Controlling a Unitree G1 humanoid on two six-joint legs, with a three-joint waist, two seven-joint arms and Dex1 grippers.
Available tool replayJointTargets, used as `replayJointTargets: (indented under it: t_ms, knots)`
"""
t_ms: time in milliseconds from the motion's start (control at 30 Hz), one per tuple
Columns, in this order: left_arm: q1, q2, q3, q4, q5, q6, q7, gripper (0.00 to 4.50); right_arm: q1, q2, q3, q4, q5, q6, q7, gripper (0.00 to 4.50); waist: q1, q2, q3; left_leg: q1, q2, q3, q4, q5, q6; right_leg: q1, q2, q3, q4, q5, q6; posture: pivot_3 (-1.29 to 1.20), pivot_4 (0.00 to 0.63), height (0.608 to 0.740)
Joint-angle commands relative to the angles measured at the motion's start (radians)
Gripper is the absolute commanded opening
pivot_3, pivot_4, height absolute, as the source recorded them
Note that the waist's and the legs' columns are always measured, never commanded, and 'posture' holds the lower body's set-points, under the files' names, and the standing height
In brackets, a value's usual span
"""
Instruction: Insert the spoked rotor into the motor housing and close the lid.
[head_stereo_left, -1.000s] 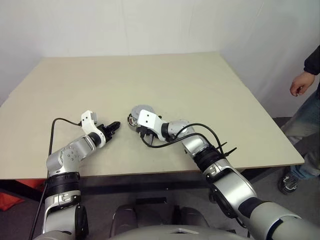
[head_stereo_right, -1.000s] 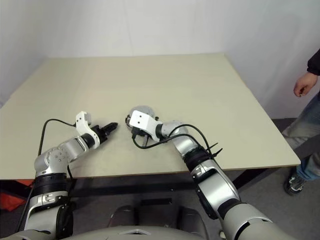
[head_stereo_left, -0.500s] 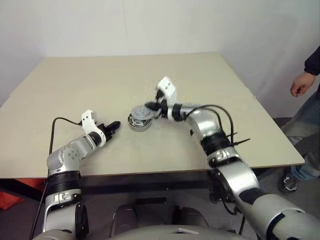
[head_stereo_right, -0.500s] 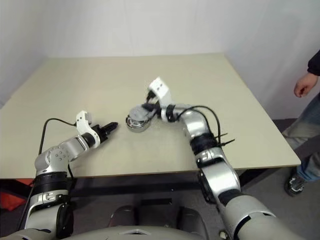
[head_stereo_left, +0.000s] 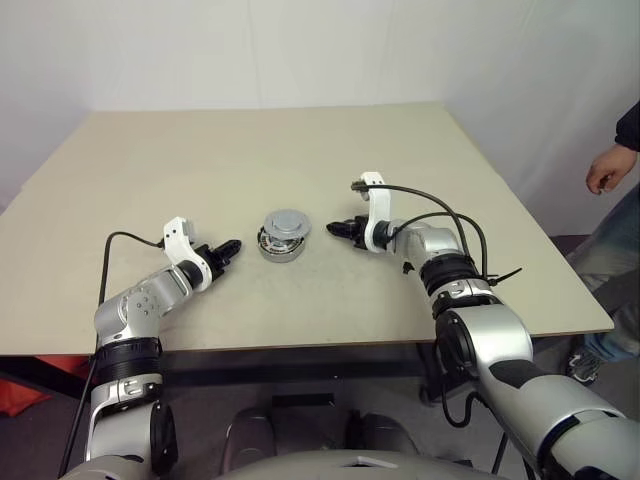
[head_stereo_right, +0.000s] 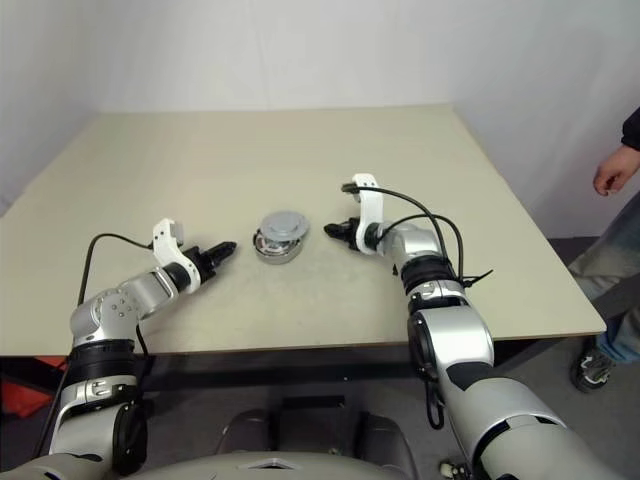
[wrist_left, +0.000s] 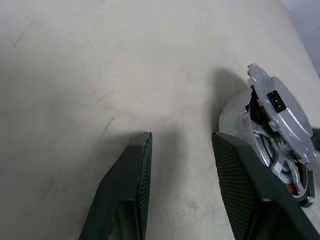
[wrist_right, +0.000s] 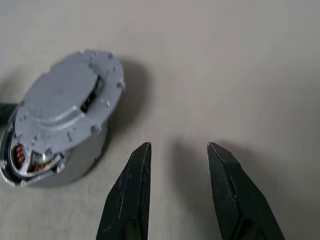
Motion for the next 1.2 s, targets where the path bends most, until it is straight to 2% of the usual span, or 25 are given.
replayJointTargets:
  t_ms: [33, 367, 733, 1200]
  knots:
    - [-0.005, 0.011, -0.004, 0.001, 0.015, 0.000, 0.002, 2.02, -0.032, -0.004, -0.032, -0.042, 0.047, 0.030, 0.011, 1.96, 0.000, 0.000, 0.000, 0.000, 0.000, 0.000, 0.000, 0.000, 0.000, 0.000, 0.000, 0.000, 0.000, 0.000, 0.000, 0.00, 0.000, 0.740]
    - [0.000, 0.009, -0.013, 0.003, 0.018, 0.001, -0.004, 2.02, -0.151, 0.077, -0.243, 0.039, 0.242, 0.188, -0.101, 1.96, 0.002, 0.000, 0.000, 0.000, 0.000, 0.000, 0.000, 0.000, 0.000, 0.000, 0.000, 0.000, 0.001, 0.000, 0.000, 0.00, 0.000, 0.740]
    - [0.012, 0.020, -0.009, 0.006, 0.018, -0.004, -0.010, 2.02, -0.137, 0.110, -0.256, 0.082, 0.253, 0.181, -0.166, 1.96, 0.006, 0.000, 0.000, -0.001, 0.000, 0.000, 0.000, 0.000, 0.000, -0.001, 0.000, 0.000, 0.000, 0.000, 0.000, 0.00, 0.000, 0.740]
    - [0.011, 0.027, -0.007, 0.016, 0.023, -0.010, -0.014, 2.02, -0.150, 0.138, -0.267, 0.146, 0.255, 0.134, -0.173, 1.96, 0.005, 0.000, 0.000, -0.001, 0.000, 0.000, 0.000, 0.000, -0.001, -0.002, 0.000, 0.000, 0.001, 0.000, 0.000, 0.00, 0.000, 0.740]
